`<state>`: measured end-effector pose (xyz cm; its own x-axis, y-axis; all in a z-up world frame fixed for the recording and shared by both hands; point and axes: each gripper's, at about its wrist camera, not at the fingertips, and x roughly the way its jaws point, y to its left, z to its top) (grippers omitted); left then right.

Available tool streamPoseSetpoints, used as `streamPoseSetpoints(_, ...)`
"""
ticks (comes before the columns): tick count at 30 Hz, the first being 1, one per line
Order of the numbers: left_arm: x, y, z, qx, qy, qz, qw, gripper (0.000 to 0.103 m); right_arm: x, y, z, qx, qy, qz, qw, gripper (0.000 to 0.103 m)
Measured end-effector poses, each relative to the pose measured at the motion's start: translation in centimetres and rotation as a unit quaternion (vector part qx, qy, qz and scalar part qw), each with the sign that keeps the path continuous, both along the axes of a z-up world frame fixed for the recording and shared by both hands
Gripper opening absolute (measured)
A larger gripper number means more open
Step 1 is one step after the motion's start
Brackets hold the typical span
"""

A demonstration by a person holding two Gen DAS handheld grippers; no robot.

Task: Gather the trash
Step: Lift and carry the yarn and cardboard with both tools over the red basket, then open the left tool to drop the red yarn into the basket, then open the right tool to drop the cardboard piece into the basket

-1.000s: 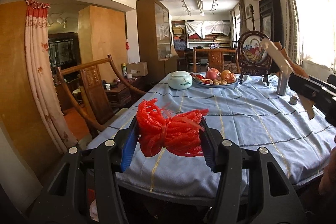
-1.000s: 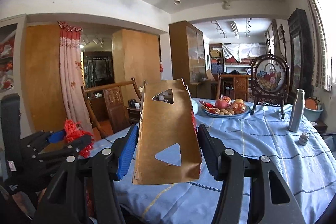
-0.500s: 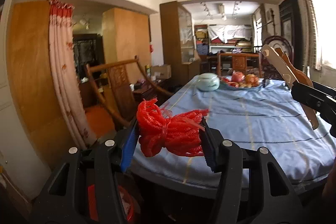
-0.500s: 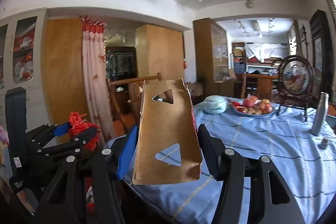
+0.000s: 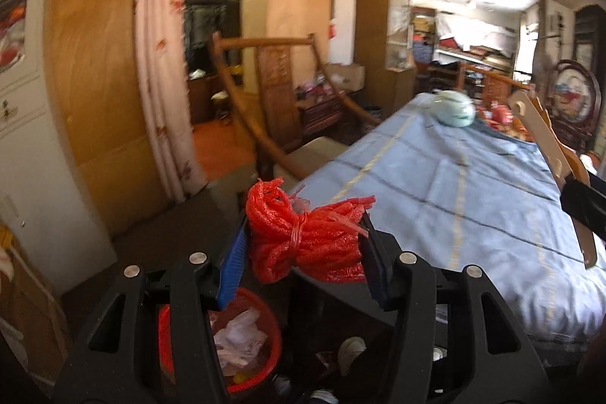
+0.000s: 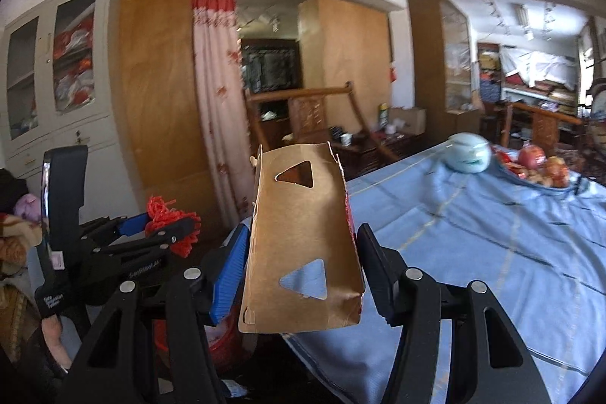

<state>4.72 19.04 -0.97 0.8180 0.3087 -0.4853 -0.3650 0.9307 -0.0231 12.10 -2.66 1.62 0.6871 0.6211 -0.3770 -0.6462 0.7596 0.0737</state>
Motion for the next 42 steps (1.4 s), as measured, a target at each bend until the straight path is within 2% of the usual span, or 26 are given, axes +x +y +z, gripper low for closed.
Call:
streamPoseSetpoints(9,-0.3,5.5,-2.4,-0.02,0.053,0.091,0.9942,0.053,3.2,5.8,-2.5,-0.011,0.053,0.084,0.995,0.058)
streamPoseSetpoints(15,-2.6,8.4,-4.1,-0.031,0.102,0.154,0.9822,0.053,3.8,8.0,-3.3,-0.007,0.079,0.128,0.989,0.058)
streamPoseSetpoints(19,-4.8,9.4,-4.9,-0.047,0.116,0.182,0.9754,0.053,4.3,9.3,-3.7,-0.017,0.095,0.146,0.985,0.058)
streamPoseSetpoints(24,-5.2,11.2,-6.5,-0.078,0.123,0.175,0.9738,0.054,3.9,11.1,-4.9,-0.029,0.107,0.148,0.983,0.058)
streamPoseSetpoints(27,-4.7,12.1,-8.6,-0.107,0.139,0.158,0.9717,0.055,3.7,11.8,-5.7,-0.035,0.116,0.139,0.983,0.058)
streamPoseSetpoints(31,-3.9,13.5,-11.0,-0.159,0.16,0.147,0.9632,0.055,3.5,13.6,-7.1,-0.057,0.128,0.139,0.98,0.058)
streamPoseSetpoints(33,-4.0,13.8,-11.7,-0.166,0.167,0.153,0.9597,0.066,3.3,14.5,-7.4,-0.066,0.131,0.144,0.979,0.058)
streamPoseSetpoints(35,-4.1,14.1,-11.7,-0.168,0.168,0.16,0.9582,0.069,3.2,15.2,-7.7,-0.073,0.133,0.15,0.977,0.058)
streamPoseSetpoints(38,-4.7,14.4,-11.0,-0.163,0.156,0.175,0.9583,0.08,3.3,15.8,-8.0,-0.078,0.136,0.151,0.976,0.058)
streamPoseSetpoints(42,-5.5,15.2,-10.7,-0.175,0.145,0.193,0.9544,0.082,3.9,16.1,-8.4,-0.079,0.148,0.149,0.975,0.058)
